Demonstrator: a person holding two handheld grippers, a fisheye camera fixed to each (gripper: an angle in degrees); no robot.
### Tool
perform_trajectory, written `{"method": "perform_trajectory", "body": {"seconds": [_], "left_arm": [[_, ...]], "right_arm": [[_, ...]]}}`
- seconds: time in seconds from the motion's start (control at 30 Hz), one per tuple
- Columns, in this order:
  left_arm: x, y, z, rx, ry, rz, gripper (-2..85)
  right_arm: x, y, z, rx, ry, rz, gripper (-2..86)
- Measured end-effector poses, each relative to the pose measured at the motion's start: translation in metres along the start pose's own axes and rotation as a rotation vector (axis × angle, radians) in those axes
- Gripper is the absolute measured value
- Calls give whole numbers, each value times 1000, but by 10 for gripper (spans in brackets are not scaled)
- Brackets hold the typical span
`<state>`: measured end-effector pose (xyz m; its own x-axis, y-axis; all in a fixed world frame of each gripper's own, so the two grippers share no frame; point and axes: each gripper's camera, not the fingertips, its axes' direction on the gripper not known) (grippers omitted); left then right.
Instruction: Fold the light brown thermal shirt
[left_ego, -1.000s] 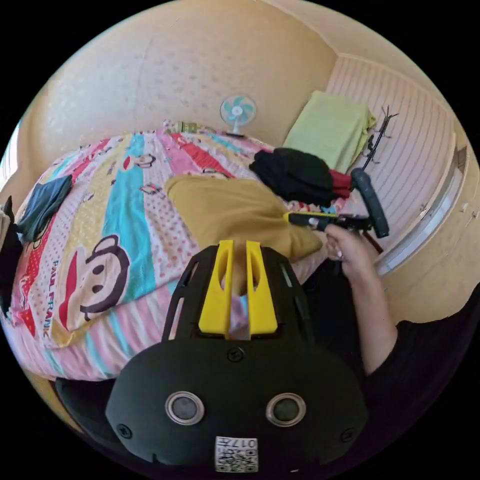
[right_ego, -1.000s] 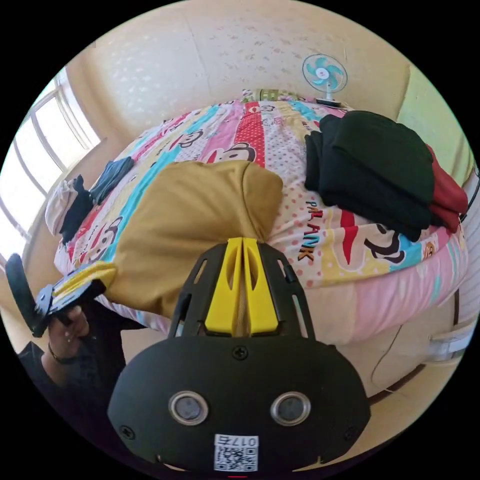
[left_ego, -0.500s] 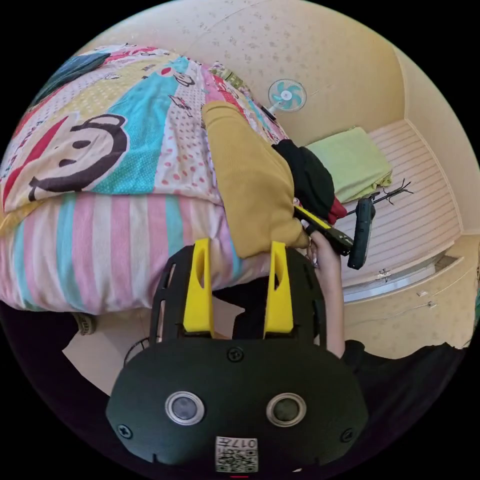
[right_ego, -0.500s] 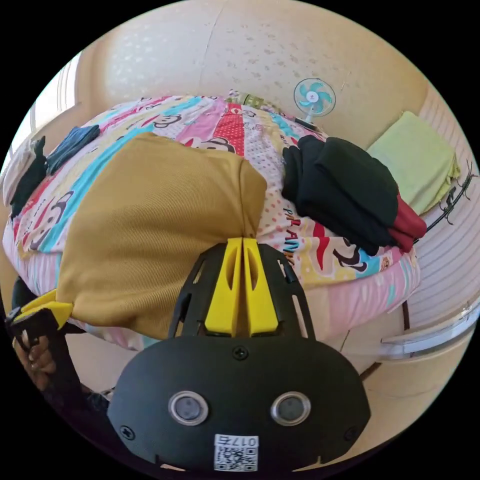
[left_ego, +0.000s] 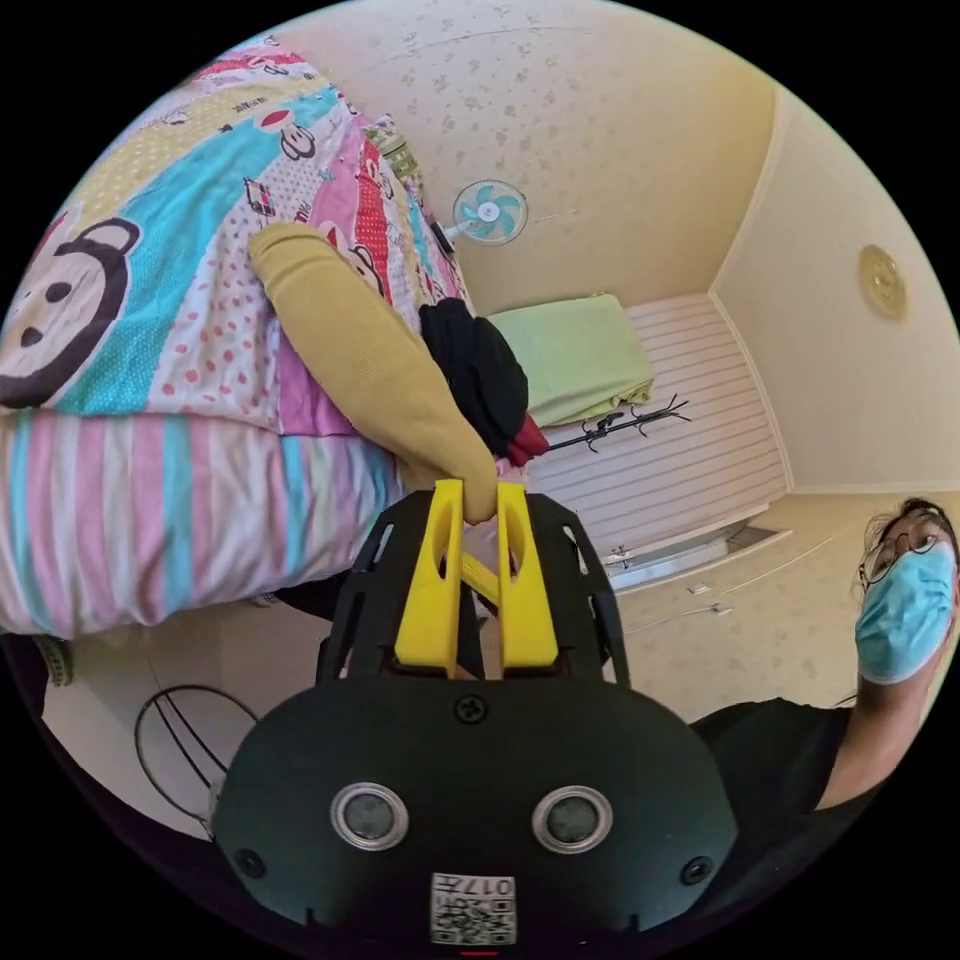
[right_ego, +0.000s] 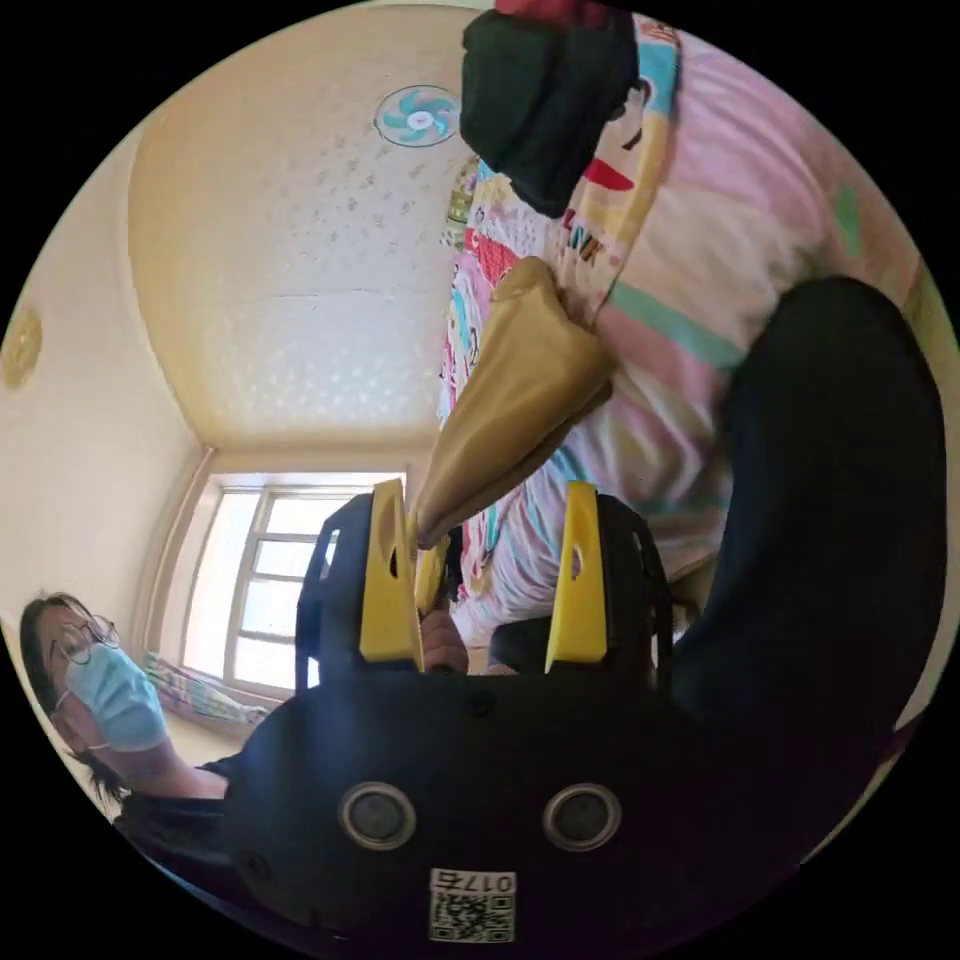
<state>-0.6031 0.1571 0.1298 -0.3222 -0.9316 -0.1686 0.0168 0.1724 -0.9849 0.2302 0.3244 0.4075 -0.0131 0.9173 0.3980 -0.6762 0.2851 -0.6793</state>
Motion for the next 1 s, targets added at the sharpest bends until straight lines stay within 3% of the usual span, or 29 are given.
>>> {"method": "perform_trajectory", "body": {"seconds": [0.13,0.27,0.37,0.43,0.5,0.53,0.57,0.63,0.77,0.83,0.87,1.0], "left_arm": [[31,23,13,-93,11,54,56],[68,50,4,-195,30,162,49],[89,52,-34,-232,14,293,6],[88,43,-95,-84,-25,275,-4],[85,37,-167,181,-193,280,-7],[82,30,-205,327,-359,287,-8],[74,16,-232,422,-535,283,-8],[50,-21,-254,445,-711,263,-7],[-84,-104,-243,374,-867,105,-4],[-173,-119,-219,264,-832,-38,-3],[-186,-109,-233,352,-692,-45,-4],[-173,-109,-215,358,-710,-19,-7]], "right_arm": [[32,-30,9,12,-155,72,216],[48,-62,17,21,-298,60,134],[41,-64,6,22,-288,-14,97],[35,-64,-5,-7,-279,-71,89],[25,-60,-20,-56,-290,-139,84],[23,-58,-23,-68,-297,-154,84],[19,-55,-28,-90,-316,-179,83],[12,-49,-30,-120,-354,-215,84],[-13,-46,1,-222,-444,-301,86],[-31,-49,34,-281,-471,-347,86],[-46,-52,64,-337,-492,-379,86],[-115,-66,213,-561,-610,-511,88]]}}
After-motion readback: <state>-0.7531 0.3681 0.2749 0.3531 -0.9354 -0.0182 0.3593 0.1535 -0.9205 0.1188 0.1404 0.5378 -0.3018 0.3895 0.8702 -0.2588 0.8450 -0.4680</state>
